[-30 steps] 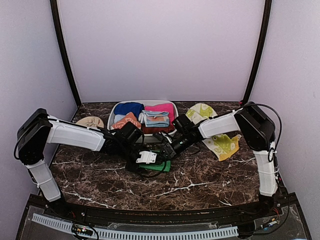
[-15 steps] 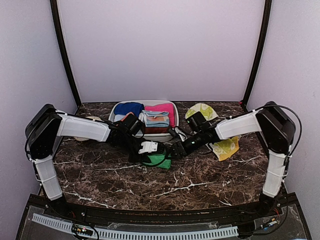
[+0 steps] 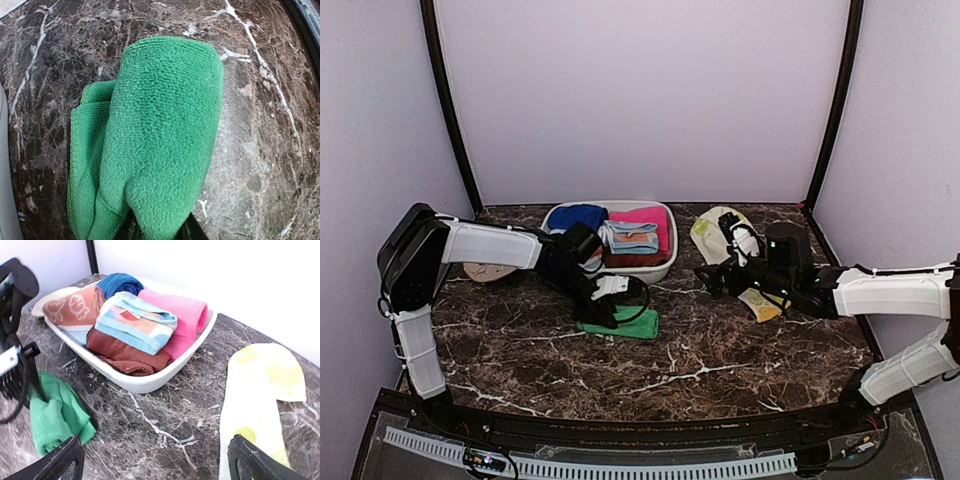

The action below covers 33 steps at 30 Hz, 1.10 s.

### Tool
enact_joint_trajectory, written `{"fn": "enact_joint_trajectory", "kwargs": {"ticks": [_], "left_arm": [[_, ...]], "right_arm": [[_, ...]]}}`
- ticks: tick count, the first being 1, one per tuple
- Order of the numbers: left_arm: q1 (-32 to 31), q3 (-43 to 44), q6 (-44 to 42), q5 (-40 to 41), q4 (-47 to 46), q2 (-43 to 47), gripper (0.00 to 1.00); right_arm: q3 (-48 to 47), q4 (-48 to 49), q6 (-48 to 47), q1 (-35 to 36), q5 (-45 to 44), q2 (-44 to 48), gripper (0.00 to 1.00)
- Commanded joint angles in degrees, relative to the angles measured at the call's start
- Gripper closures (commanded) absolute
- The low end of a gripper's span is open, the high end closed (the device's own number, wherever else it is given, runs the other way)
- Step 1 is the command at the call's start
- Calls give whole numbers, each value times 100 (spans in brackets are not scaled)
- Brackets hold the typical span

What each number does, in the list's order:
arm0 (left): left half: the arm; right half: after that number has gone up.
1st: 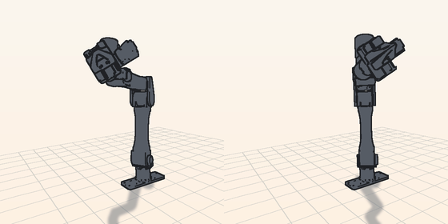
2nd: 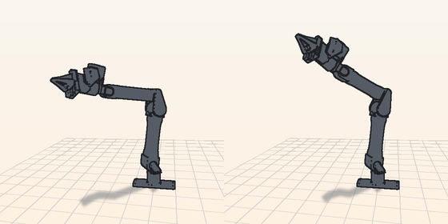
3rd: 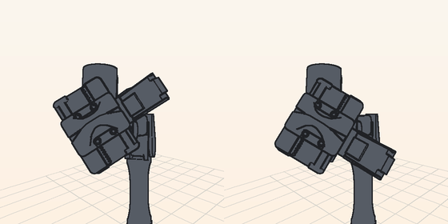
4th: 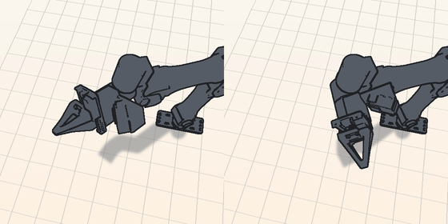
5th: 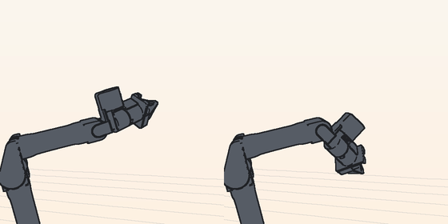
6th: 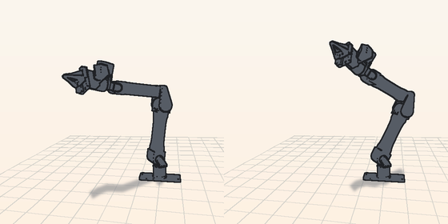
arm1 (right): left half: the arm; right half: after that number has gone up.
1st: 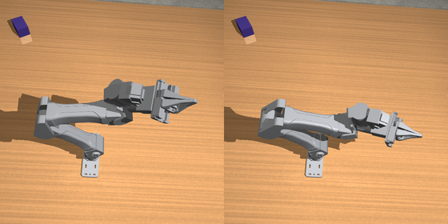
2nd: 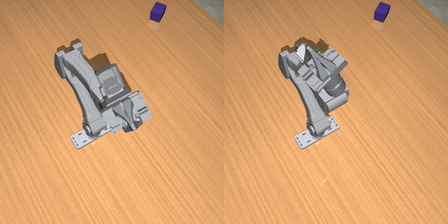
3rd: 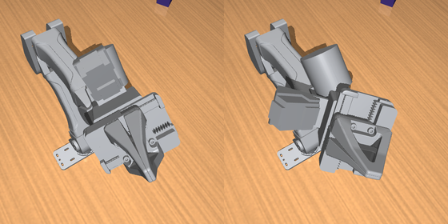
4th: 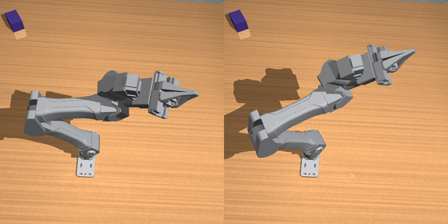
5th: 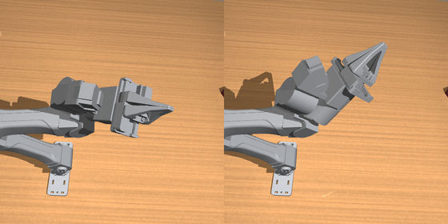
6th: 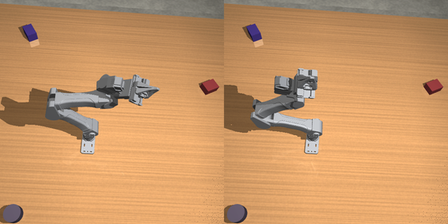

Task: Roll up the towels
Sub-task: Roll the towel at the center of the board.

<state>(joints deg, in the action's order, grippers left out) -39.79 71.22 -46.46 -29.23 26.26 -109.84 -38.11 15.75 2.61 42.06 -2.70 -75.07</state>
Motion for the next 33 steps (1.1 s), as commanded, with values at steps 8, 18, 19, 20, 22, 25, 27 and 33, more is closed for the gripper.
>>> {"fn": "enact_joint_trajectory", "kwargs": {"ticks": [8, 18, 19, 20, 22, 25, 27, 33], "left_arm": [[-30, -359, 287, -550, 1909, -361, 78], [-11, 223, 314, -761, 2344, -1022, 76], [-11, 297, 305, -758, 2445, -1119, 76], [-11, 359, 291, -758, 2524, -1205, 77], [-11, 426, 253, -714, 2655, -1322, 77], [-13, 466, 187, -644, 2691, -1396, 77], [-11, 475, 143, -622, 2702, -1403, 76], [14, 445, 63, -522, 2667, -1368, 53]], "right_arm": [[279, 222, -3024, 2454, -793, -280, 3], [-342, 917, -5212, 3489, -1734, -1941, 13], [-410, 1024, -5331, 3493, -1771, -2075, 14], [-472, 1140, -5445, 3490, -1819, -2230, 15], [-591, 1430, -5691, 3485, -1908, -2525, 17], [-804, 1784, -5915, 3426, -1972, -2997, 20], [-951, 1872, -5901, 3342, -2004, -3271, 23], [-1148, 1689, -5401, 2979, -2015, -3795, 28]]}}
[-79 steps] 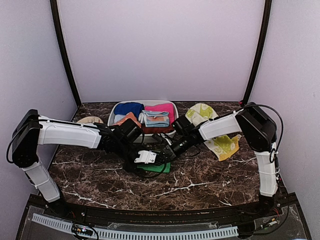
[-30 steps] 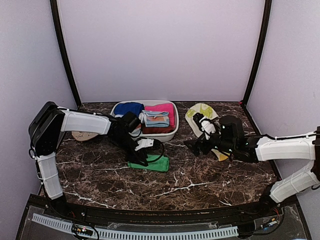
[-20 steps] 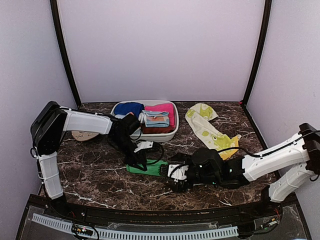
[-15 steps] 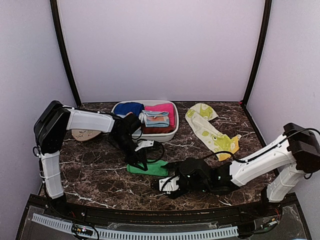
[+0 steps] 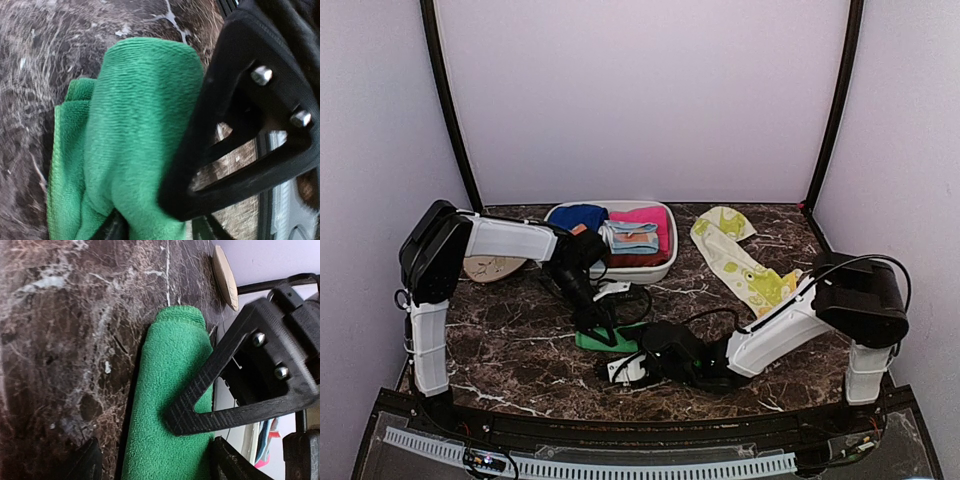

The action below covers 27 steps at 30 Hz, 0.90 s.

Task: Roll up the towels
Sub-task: Roll the towel at the center of the board.

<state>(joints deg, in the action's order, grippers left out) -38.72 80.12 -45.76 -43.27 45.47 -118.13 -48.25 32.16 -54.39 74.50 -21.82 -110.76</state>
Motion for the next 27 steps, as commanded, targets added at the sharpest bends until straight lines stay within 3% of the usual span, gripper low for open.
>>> {"fn": "enact_joint_trajectory", "kwargs": {"ticks": [1, 4, 5, 12, 21, 27], "left_arm": [[-54, -494, 1, 873, 657, -485, 46], [110, -891, -37, 682, 184, 37, 20], [144, -1043, -31, 696, -1, 198, 16], [693, -1443, 158, 657, -403, 839, 13], [1415, -2228, 309, 512, -1043, 2563, 12], [1478, -2834, 239, 900, -1775, 3418, 12]], "right_arm": [[-115, -69, 488, -321, -46, -249, 30], [-68, -578, 1057, -481, 281, -228, 33], [-71, -747, 1188, -515, 411, -216, 35], [-682, -2427, 2294, -811, 1578, -466, 43], [-1411, -3920, 3219, -1342, 3274, -773, 46], [-1734, -4443, 3671, -1604, 4062, -1091, 61]]}}
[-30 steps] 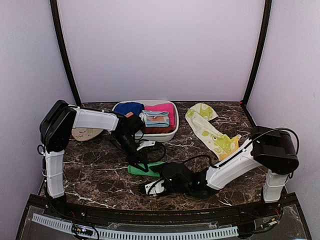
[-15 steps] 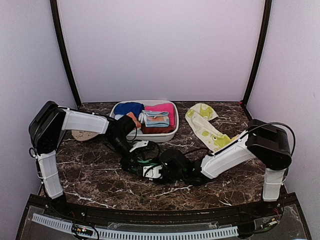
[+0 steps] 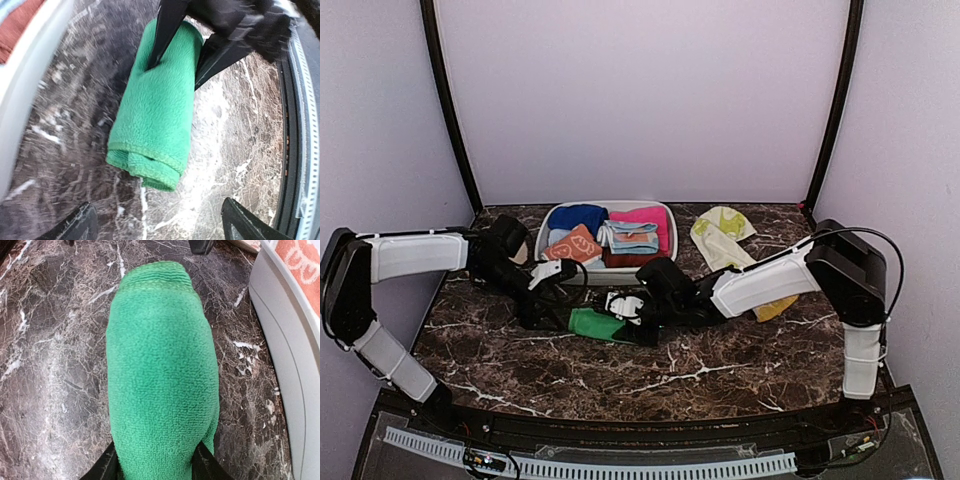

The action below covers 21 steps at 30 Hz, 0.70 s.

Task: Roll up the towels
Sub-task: Roll the towel at the center of the board.

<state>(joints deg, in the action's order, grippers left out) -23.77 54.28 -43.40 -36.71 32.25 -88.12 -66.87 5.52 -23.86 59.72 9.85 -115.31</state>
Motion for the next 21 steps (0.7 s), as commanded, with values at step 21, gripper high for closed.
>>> {"fn": "enact_joint_trajectory", "kwargs": {"ticks": [21], "left_arm": [[-2334, -420, -1147, 2694, -1910, -40, 16]], "right_arm": [[-439, -2118, 1838, -783, 2552, -1189, 62]]}}
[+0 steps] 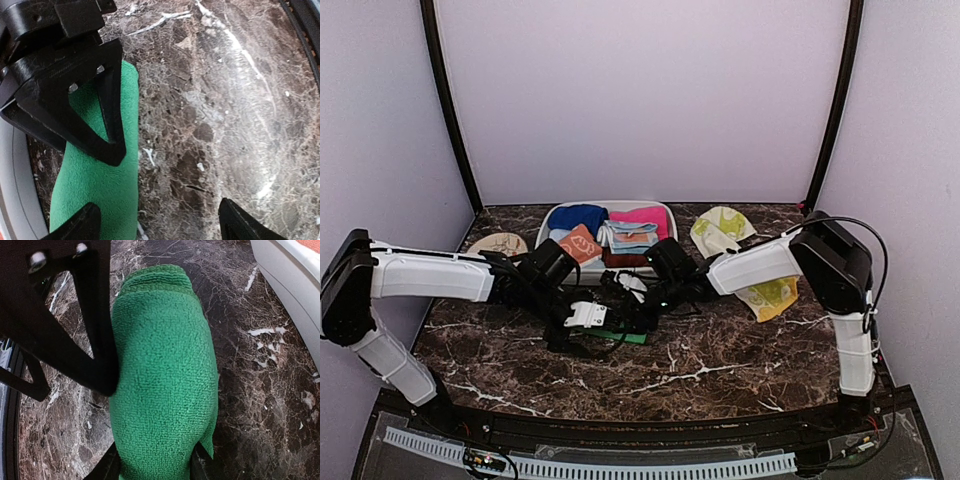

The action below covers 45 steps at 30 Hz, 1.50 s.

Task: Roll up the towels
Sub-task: Roll the towel at the center of the board.

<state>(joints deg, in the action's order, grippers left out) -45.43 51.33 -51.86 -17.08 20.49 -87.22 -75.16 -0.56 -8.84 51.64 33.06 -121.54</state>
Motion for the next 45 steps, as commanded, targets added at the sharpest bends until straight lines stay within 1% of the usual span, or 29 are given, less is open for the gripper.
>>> {"fn": "enact_joint_trajectory", "kwargs": {"ticks": [1, 3, 5, 10, 13, 15, 17, 20, 22, 27, 28, 29, 31, 32, 33, 34, 36, 38, 39, 40, 41, 42, 43, 45], "left_arm": [[-239, -205, -378, 933, -955, -201, 17], [-413, -443, -609, 1494, -1654, -336, 18], [-583, -630, -814, 1878, -2153, -413, 19], [-804, -787, -985, 2385, -2742, -484, 20], [-1023, -1055, -1283, 2913, -3468, -525, 20], [-1146, -1141, -1389, 3055, -3619, -539, 20], [-1198, -1102, -1325, 3013, -3553, -657, 20], [-1221, -1239, -1651, 3218, -4223, -1017, 19], [-1224, -1170, -1715, 3450, -4426, -1358, 20], [-1223, -1184, -1874, 3656, -4986, -1901, 33], [-1215, -1154, -1827, 3685, -4996, -1983, 38], [-1214, -1126, -1776, 3712, -4992, -2058, 44], [-1214, -1113, -1685, 3726, -4971, -2144, 60], [-1214, -1130, -1649, 3717, -4960, -2164, 71], [-1214, -1148, -1618, 3717, -4952, -2172, 90], [-1209, -1163, -1589, 3758, -4950, -2177, 99], [-1201, -1196, -1546, 3832, -4914, -2133, 100], [-1157, -1236, -1492, 3938, -4868, -1959, 100], [-1120, -1233, -1436, 4009, -4766, -1802, 100], [-1053, -1201, -1312, 4034, -4551, -1596, 100], [-967, -1127, -1142, 4001, -4191, -1352, 100], [-858, -1023, -936, 3915, -3776, -987, 100], [-724, -899, -666, 3774, -3319, -720, 100], [-398, -603, -362, 3549, -2566, -246, 100]], "right_arm": [[376, -1536, 332, 8, 298, -577, 62], [332, -1626, 304, -11, 387, -619, 63], [295, -1693, 287, -26, 411, -649, 63], [282, -1693, 304, -89, 556, -687, 63], [265, -1702, 326, -133, 639, -732, 64], [248, -1700, 322, -160, 715, -732, 64], [232, -1690, 307, -170, 795, -723, 64], [158, -1725, 271, -180, 912, -716, 64], [150, -1716, 269, -180, 1053, -701, 64], [237, -1624, 234, -179, 1444, -611, 64], [238, -1632, 215, -180, 1515, -609, 64], [232, -1644, 197, -180, 1610, -608, 64], [223, -1653, 161, -180, 1781, -593, 65], [213, -1658, 144, -179, 1864, -572, 65], [198, -1675, 123, -179, 1912, -547, 65], [169, -1709, 81, -187, 1923, -516, 65], [111, -1776, 25, -234, 1857, -426, 63], [129, -1696, 94, -345, 1663, -264, 59], [191, -1566, 187, -426, 1517, -107, 54], [315, -1318, 364, -537, 1357, 94, 47], [475, -1005, 548, -678, 1243, 310, 33], [618, -677, 784, -839, 1152, 570, 7], [735, -375, 994, -1010, 1024, 814, 1], [848, -33, 1181, -1305, 802, 1349, 0]]}}
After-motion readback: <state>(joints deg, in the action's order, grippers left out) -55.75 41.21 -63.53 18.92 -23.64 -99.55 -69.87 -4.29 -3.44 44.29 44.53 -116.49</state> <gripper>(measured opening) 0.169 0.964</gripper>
